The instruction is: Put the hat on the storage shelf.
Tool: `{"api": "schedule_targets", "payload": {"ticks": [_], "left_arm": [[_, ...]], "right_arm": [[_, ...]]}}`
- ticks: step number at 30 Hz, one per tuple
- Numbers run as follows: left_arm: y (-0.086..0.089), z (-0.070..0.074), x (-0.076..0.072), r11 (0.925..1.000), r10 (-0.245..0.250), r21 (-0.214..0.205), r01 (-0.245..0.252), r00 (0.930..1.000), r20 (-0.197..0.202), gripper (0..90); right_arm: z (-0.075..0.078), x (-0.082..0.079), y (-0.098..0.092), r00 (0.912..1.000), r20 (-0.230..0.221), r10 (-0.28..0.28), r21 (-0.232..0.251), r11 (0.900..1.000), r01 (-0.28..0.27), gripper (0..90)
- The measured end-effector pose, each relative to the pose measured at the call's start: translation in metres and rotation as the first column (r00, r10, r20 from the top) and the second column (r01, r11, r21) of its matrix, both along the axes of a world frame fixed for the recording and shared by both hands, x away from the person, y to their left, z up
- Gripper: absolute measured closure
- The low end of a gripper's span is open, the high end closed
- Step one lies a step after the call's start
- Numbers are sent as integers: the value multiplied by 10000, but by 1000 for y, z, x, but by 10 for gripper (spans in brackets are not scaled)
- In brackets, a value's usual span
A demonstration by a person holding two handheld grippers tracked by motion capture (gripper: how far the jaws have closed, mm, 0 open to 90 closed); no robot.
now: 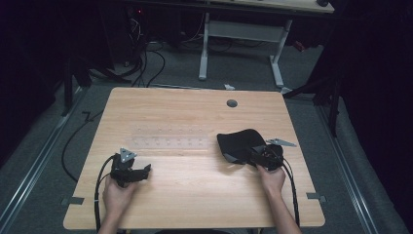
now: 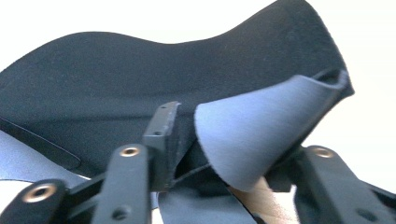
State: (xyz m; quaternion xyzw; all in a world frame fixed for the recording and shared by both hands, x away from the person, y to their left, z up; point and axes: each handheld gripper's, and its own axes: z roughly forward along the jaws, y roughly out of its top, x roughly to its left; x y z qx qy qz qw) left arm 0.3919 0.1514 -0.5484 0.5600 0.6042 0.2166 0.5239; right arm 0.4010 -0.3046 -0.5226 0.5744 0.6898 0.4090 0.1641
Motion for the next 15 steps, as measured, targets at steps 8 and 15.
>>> {"api": "schedule_targets", "payload": {"ticks": [8,15], "left_arm": [[0,0,0,10000,-29,-13,29,10000,9,182],[0,0,0,10000,-34,-11,34,10000,3,183]], "right_arm": [[2,-4,-3,9999,59,130,473,9988,-133,758],[6,-5,-5,9993,230,284,1206,9922,-310,839]]}}
